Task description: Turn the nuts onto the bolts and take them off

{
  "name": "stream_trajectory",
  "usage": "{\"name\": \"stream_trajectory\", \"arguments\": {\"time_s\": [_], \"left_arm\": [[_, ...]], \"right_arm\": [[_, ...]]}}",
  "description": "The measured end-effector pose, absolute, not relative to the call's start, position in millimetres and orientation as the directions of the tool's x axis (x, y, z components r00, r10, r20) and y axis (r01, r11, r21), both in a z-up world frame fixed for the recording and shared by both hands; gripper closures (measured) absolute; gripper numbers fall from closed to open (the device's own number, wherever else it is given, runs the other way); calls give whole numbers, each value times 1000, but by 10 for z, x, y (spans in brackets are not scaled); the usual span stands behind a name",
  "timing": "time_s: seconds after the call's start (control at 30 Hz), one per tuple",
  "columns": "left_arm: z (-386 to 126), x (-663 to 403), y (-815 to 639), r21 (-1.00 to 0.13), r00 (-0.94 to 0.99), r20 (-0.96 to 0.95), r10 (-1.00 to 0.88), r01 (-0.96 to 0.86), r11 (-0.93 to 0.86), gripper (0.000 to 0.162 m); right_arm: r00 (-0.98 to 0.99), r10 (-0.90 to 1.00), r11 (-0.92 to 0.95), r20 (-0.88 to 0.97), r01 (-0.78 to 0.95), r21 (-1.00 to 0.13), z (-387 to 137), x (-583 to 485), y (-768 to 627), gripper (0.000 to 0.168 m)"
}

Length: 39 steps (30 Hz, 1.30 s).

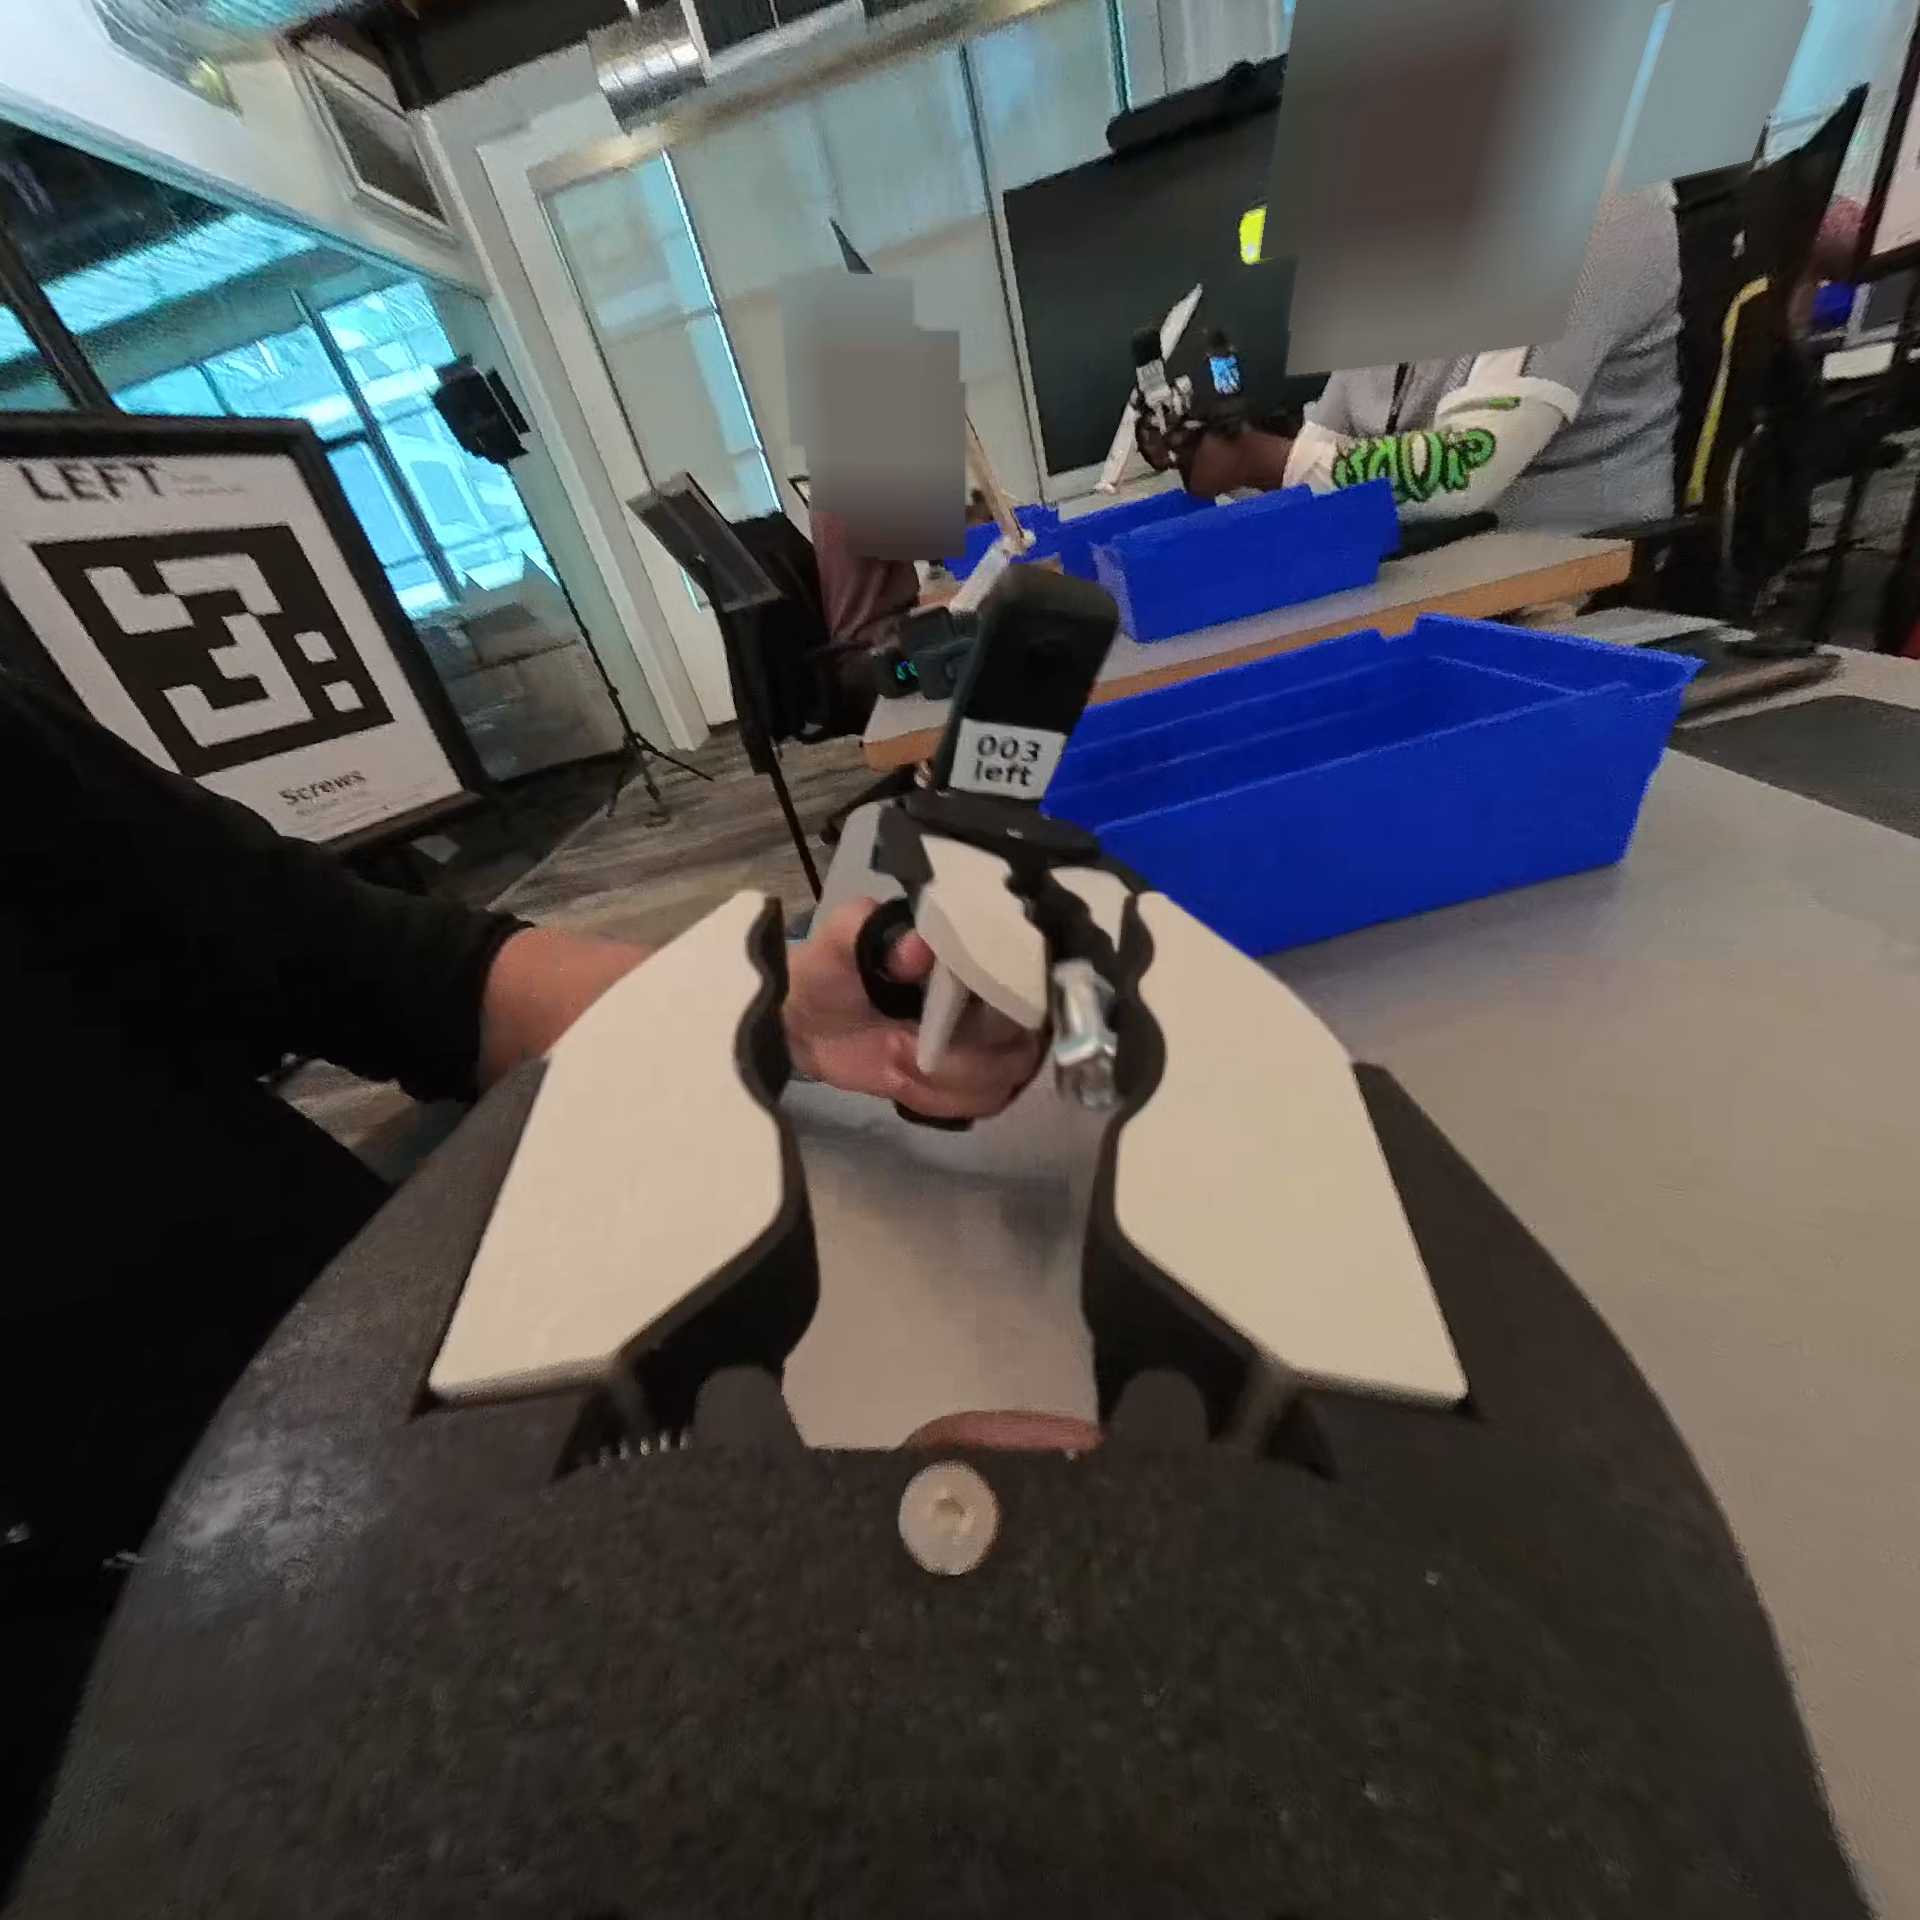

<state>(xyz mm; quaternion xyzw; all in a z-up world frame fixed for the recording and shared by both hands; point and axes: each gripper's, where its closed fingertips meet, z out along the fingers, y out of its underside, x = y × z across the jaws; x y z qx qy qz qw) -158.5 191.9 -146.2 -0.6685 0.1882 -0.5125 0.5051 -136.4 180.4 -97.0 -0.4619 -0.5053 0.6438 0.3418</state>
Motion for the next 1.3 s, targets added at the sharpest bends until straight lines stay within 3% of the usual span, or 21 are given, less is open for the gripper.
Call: {"name": "stream_trajectory", "arguments": {"time_s": [0.2, 0.3, 0.33, 0.43, 0.63, 0.77, 0.87, 1.07, 1.17, 1.3], "left_arm": [[-1356, -1563, 1863, -878, 380, 473, -795, 275, -391, 145], [-1411, -1566, 1878, -877, 388, 477, -789, 260, -403, 145], [-1430, -1570, 1890, -875, 394, 483, -782, 260, -409, 145], [-1445, -1586, 1895, -873, 394, 486, -780, 265, -409, 145], [-1367, -1612, 1883, -872, 382, 483, -788, 289, -394, 145], [-1412, -1594, 1885, -871, 381, 487, -786, 272, -408, 145], [-1482, -1594, 1911, -876, 409, 481, -775, 249, -413, 145], [-1421, -1618, 1907, -874, 397, 483, -780, 276, -401, 145], [-1431, -1612, 1910, -877, 404, 478, -780, 269, -398, 145], [-1498, -1604, 1920, -884, 426, 467, -775, 236, -404, 145]], "right_arm": [[-343, 844, -346, -412, 238, -908, -1598, -1507, 1731, 105], [-366, 861, -322, -354, 148, -935, -1335, -1527, 1689, 99], [-359, 879, -297, -313, 100, -950, -1216, -1499, 1725, 107], [-303, 912, -288, -277, 10, -958, -1006, -1392, 1920, 109], [-342, 828, -378, -444, 245, -893, -1532, -1469, 1785, 112], [-363, 853, -339, -377, 165, -926, -1328, -1520, 1734, 105], [-315, 896, -319, -314, 35, -947, -1079, -1429, 1892, 108], [-329, 822, -389, -465, 273, -880, -1545, -1450, 1810, 116], [-362, 811, -398, -460, 236, -887, -1453, -1509, 1732, 110], [-354, 856, -392, -376, 28, -919, -1040, -1426, 1893, 109]]}}
